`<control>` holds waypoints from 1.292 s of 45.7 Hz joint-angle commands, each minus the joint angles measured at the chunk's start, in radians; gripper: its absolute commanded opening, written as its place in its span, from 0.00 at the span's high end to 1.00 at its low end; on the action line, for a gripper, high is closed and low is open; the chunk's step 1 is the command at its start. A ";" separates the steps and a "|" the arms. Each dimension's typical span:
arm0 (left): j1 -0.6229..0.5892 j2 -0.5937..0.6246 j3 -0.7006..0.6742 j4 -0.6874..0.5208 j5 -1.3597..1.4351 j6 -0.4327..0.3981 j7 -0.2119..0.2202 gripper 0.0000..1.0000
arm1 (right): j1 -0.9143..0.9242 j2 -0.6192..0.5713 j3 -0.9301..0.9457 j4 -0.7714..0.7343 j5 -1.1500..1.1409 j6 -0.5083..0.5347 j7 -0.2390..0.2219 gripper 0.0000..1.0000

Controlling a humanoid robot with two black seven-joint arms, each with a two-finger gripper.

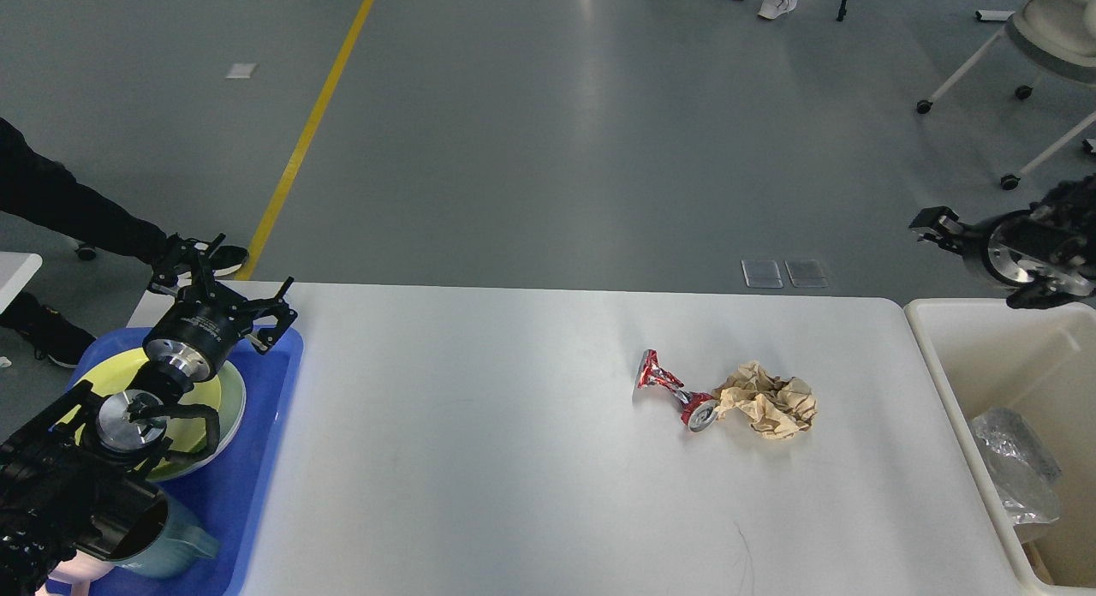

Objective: Tidy desktop
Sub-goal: 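Move the right gripper down to the crumpled brown paper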

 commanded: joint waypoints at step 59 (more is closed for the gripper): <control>0.000 -0.001 0.000 0.000 0.000 0.000 0.000 0.04 | -0.279 0.263 0.086 -0.126 -0.005 0.232 -0.001 0.00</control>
